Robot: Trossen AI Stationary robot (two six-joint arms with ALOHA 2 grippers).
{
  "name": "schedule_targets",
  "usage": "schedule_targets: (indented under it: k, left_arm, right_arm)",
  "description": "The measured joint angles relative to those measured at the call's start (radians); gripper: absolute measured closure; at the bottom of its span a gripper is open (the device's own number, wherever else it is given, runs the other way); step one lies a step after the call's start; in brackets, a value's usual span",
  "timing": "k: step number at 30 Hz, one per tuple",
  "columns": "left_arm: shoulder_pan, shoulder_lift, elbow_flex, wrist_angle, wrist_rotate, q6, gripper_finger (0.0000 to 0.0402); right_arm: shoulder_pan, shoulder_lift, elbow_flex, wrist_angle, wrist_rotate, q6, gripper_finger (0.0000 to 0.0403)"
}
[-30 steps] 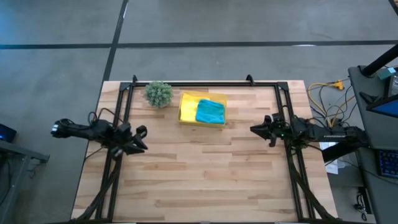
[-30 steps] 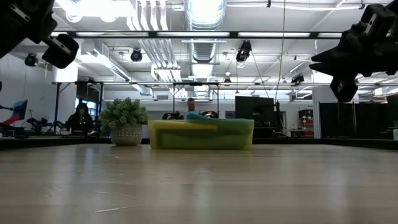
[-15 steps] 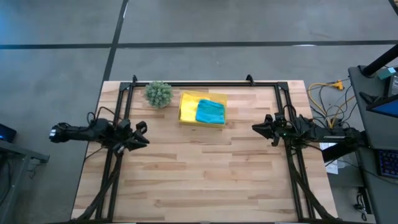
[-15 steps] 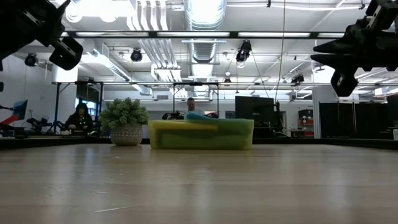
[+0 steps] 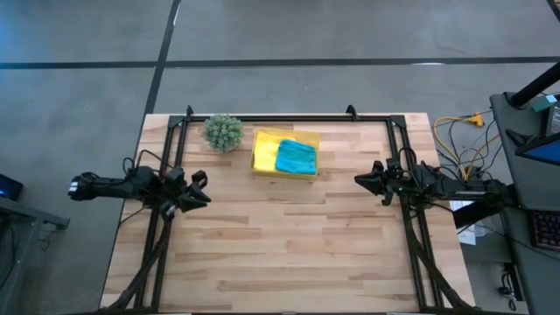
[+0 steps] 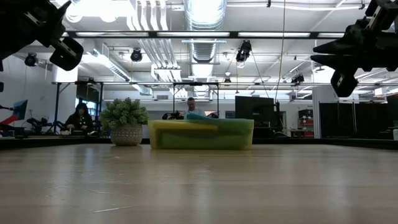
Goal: Fold microfiber towels
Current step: Return to Home Position
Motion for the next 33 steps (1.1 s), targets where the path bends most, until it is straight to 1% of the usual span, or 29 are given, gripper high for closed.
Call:
schedule_targets:
  k: [15,33]
  left_arm:
    - [0.0,0.026,0.0,-0.003,0.0,0.0,0.0334]
    - [0.0,0.026,0.0,-0.001,0.0,0.0,0.0334]
  right_arm:
    - [0.0,0.0,0.0,0.001,0.0,0.0,0.0335]
    - [0.0,0.0,0.0,0.001,0.0,0.0,0.0335]
